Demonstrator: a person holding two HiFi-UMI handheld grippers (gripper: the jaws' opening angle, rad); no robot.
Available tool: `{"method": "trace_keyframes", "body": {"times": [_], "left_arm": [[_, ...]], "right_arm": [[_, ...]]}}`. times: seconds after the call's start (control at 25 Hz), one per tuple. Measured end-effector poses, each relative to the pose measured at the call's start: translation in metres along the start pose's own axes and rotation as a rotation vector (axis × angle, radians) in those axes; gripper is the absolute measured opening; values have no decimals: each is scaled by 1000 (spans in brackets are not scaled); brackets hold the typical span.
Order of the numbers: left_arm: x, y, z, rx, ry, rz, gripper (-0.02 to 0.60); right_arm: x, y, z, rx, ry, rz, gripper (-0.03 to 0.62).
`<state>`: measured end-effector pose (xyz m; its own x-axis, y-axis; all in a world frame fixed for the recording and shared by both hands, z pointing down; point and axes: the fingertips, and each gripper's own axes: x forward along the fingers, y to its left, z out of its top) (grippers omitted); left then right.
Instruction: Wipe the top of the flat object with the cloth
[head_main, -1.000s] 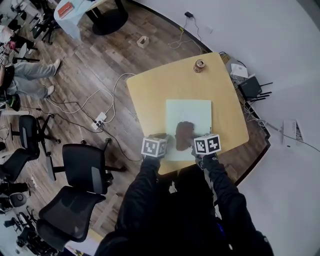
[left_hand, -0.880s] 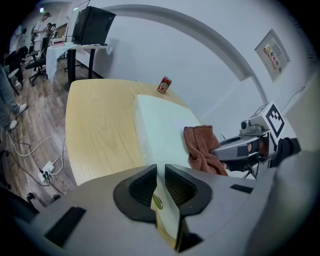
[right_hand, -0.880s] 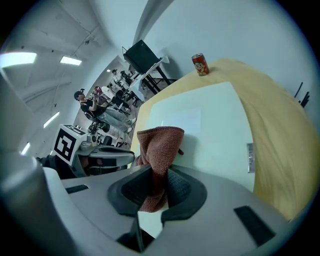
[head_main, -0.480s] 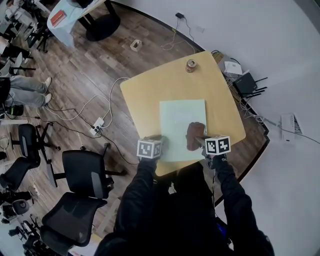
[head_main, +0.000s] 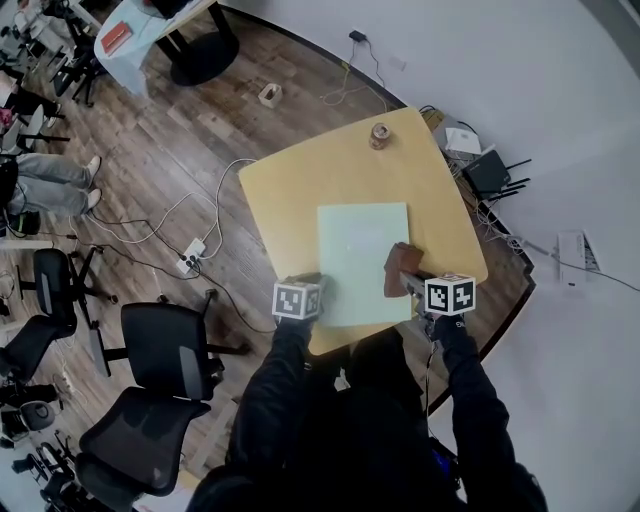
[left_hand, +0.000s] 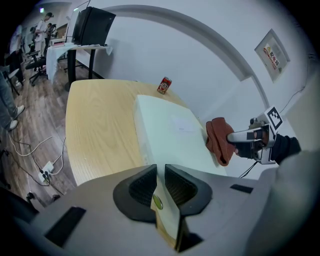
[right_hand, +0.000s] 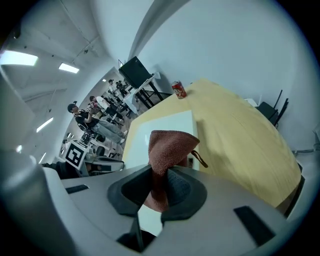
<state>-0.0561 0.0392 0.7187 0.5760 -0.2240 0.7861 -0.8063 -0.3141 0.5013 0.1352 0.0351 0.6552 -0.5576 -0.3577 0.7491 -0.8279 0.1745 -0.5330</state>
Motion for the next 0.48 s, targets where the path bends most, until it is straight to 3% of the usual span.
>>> {"method": "trace_keyframes", "body": {"times": [0.28, 0.48], "left_arm": [[3, -1, 0, -5, 0, 0, 72], [5, 3, 2, -12, -7, 6, 72]], "right_arm": [[31, 71, 45, -47, -49, 150, 74], [75, 115, 60, -69, -11, 234, 72]]}}
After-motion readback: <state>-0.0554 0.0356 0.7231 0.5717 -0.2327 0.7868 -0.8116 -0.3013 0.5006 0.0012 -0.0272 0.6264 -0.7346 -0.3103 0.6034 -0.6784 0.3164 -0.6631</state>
